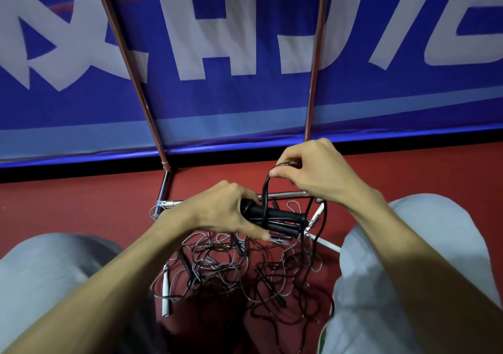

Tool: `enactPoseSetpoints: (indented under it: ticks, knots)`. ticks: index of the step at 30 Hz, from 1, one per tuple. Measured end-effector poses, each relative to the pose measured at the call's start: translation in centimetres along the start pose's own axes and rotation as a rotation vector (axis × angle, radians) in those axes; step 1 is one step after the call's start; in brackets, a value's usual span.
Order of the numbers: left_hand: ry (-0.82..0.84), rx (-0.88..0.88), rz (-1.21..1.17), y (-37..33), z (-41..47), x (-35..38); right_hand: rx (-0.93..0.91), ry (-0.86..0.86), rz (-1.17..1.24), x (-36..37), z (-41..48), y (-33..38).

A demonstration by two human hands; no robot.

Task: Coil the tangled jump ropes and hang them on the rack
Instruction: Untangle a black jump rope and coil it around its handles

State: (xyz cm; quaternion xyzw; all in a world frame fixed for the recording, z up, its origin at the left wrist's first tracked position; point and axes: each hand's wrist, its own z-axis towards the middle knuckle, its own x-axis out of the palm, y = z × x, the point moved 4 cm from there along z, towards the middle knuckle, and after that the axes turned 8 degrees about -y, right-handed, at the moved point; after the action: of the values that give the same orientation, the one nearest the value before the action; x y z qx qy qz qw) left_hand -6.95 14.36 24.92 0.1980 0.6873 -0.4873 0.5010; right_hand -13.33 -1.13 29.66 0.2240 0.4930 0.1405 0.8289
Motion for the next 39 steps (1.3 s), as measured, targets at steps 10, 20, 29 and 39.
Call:
enactPoseSetpoints:
  ticks: [10, 20, 29, 39]
  knots:
    - [-0.036, 0.051, -0.328, -2.1, -0.9, -1.9, 0.612, -0.128, 0.790, 0.9, 0.8, -1.9]
    - [-0.356, -0.056, -1.222, -0.1, -0.4, -4.8, 0.513, 0.167, 0.764, 3.1, 0.0, -0.3]
    - [-0.614, -0.335, -1.025, 3.0, -0.1, -5.0, 0.346, 0.555, 0.463, 4.6, -1.3, 0.9]
    - [-0.630, -0.273, -0.203, 4.9, -0.1, -4.6, 0.032, 0.638, -0.087, 2.0, -1.6, 0.5]
